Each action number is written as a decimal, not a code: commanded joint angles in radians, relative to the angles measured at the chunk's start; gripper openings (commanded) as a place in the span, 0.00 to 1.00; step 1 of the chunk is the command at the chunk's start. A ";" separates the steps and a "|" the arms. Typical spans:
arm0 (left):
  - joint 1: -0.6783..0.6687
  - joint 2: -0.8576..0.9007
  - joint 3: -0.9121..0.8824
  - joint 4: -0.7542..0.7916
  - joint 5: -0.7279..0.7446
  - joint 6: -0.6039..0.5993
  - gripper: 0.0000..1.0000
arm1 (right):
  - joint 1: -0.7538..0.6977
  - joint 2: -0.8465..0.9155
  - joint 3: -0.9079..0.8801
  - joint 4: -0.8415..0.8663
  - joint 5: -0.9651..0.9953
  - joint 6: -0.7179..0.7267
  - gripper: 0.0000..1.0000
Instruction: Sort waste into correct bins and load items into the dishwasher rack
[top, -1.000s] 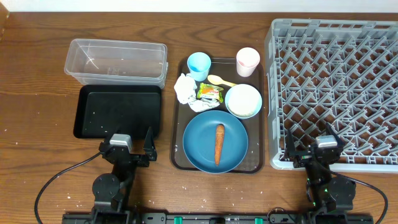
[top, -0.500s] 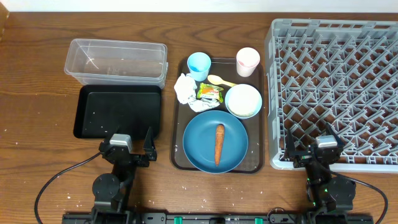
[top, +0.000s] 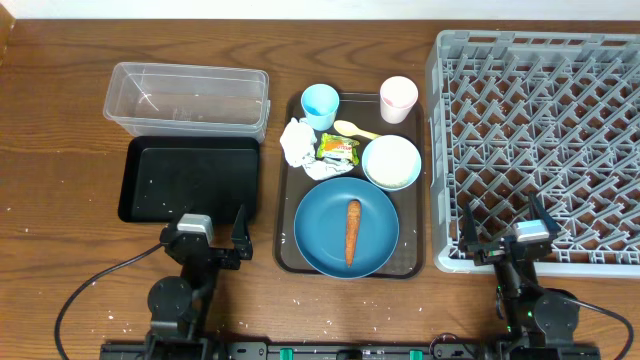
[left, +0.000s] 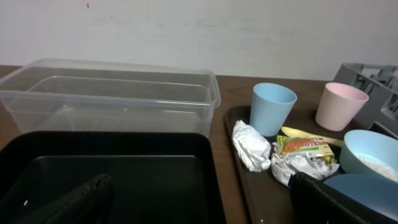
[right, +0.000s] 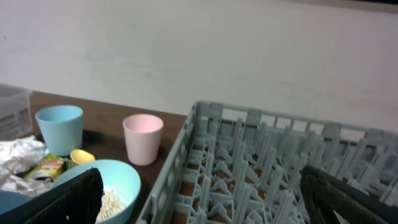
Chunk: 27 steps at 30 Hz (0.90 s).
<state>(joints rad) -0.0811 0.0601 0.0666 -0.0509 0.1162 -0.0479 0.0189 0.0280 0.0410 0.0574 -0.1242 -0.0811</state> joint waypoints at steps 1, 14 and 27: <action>0.000 0.079 0.130 0.003 0.016 0.010 0.92 | 0.001 0.036 0.100 0.002 -0.029 -0.012 0.99; -0.001 0.752 0.879 -0.434 0.127 0.056 0.92 | 0.001 0.505 0.665 -0.337 -0.143 -0.058 0.99; -0.159 1.403 1.522 -0.917 0.126 0.055 0.92 | 0.001 0.889 1.126 -0.751 -0.171 -0.047 0.99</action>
<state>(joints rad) -0.2031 1.3899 1.5642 -0.9684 0.2348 -0.0017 0.0189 0.8944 1.1412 -0.6819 -0.2745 -0.1356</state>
